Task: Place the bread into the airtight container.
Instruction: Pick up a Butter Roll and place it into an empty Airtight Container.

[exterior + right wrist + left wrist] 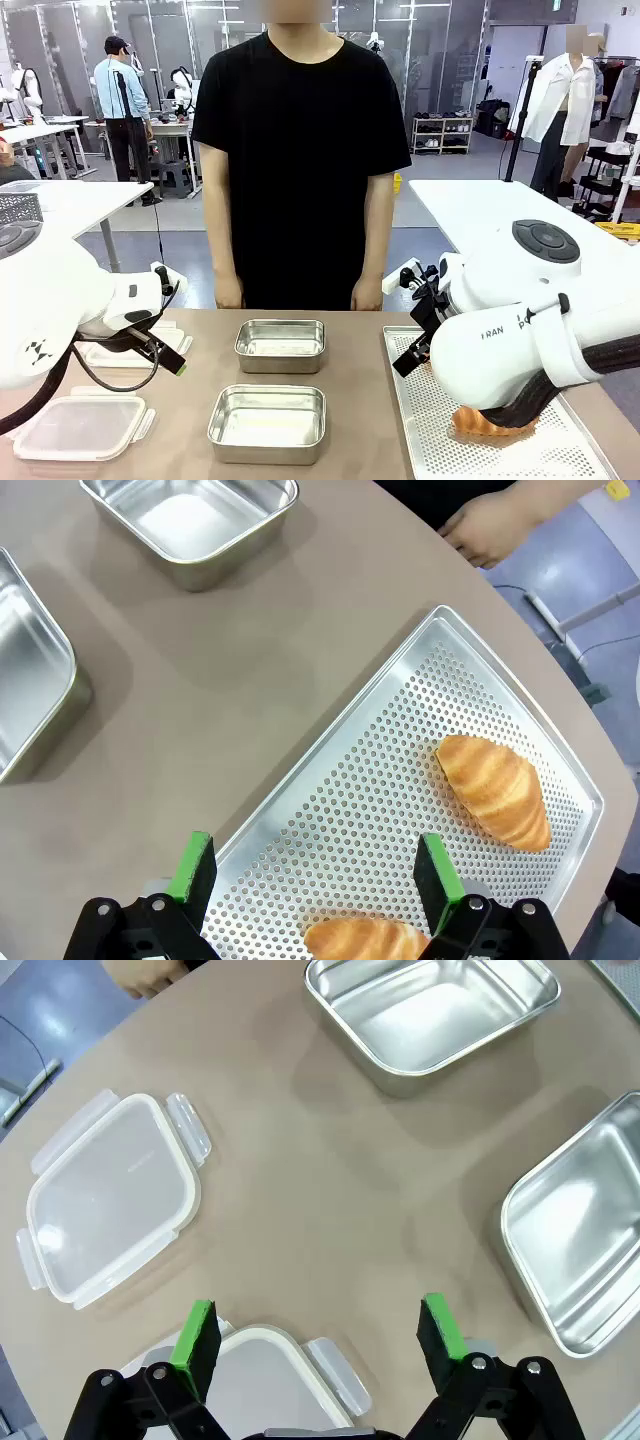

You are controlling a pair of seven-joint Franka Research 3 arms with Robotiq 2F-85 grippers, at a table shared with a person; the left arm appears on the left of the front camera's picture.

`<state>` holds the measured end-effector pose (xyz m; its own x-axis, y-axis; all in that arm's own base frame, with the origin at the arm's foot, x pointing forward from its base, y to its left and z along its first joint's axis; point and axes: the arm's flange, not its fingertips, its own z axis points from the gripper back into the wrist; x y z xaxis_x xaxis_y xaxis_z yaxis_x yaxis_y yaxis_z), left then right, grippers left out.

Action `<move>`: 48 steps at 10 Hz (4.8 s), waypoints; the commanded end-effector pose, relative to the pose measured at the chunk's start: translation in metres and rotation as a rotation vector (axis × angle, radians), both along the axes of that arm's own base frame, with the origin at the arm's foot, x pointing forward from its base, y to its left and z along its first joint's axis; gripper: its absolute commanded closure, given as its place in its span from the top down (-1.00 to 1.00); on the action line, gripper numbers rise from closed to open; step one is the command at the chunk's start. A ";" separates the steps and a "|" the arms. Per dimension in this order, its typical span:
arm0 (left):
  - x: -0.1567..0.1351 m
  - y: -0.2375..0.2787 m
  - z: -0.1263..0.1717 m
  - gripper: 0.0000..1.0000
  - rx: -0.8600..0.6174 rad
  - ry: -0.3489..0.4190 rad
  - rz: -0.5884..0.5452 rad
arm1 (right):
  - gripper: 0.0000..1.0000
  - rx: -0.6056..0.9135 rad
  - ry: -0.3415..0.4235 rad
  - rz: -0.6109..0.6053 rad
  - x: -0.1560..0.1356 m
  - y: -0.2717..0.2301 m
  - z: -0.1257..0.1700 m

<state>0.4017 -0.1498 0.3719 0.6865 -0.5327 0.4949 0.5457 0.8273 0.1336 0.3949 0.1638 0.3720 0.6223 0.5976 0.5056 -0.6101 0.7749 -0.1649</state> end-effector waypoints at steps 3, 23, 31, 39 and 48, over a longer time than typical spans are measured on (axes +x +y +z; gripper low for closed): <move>0.000 0.000 0.000 1.00 0.000 0.000 -0.001 | 1.00 0.000 0.000 0.000 0.000 0.000 0.000; -0.121 0.124 0.417 1.00 -0.245 -0.133 0.110 | 1.00 0.202 -0.126 -0.096 -0.138 -0.197 0.373; -0.158 0.149 0.444 1.00 -0.259 -0.230 0.151 | 1.00 0.213 -0.229 -0.126 -0.187 -0.217 0.402; -0.158 0.149 0.444 1.00 -0.259 -0.230 0.151 | 1.00 0.101 -0.216 0.030 -0.181 -0.197 0.408; -0.158 0.149 0.444 1.00 -0.259 -0.230 0.151 | 1.00 -0.313 0.129 0.747 -0.046 -0.104 0.315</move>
<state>0.2438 -0.0017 0.8137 0.6060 -0.2631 0.7507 0.3945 0.9189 0.0035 0.3433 0.0649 0.6963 0.0805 0.9726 0.2180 -0.9719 0.1251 -0.1992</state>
